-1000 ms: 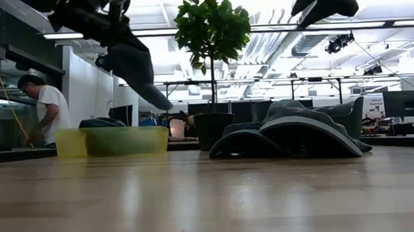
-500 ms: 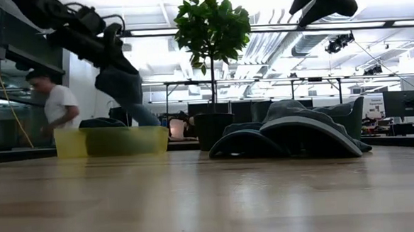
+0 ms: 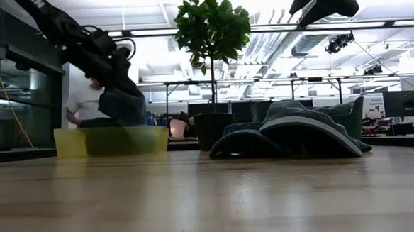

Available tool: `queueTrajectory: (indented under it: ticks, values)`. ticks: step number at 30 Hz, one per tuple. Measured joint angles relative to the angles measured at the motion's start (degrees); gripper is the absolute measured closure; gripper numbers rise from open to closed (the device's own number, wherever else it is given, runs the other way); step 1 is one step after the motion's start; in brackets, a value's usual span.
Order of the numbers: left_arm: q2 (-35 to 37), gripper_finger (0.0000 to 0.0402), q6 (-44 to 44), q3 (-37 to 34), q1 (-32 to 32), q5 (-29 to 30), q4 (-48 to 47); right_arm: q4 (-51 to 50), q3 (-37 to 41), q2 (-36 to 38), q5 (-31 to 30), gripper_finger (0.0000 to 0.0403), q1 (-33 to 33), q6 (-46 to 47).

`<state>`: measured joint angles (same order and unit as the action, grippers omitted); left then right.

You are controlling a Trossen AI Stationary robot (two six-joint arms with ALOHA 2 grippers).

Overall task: Pick & Place hat
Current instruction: Put the right black cap into the yellow bin

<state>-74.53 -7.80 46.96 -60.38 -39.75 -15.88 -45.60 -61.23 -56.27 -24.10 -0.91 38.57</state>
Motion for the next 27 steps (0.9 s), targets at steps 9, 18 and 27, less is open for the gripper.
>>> queueTrajectory:
  ticks: [9,18,27]
  values:
    - [-1.53,0.0401,0.56,0.04,0.0,5.44,1.78,-0.02,0.0,0.0,-0.9,0.0187,0.0,0.24]
    - [-2.02,0.0382,0.51,0.04,0.0,10.35,0.68,-0.02,0.0,0.0,-0.9,0.0187,0.0,0.22]
    - [-2.0,0.0262,0.27,0.07,0.0,11.01,-1.12,-0.02,0.0,0.0,-0.9,0.0187,0.0,0.15]
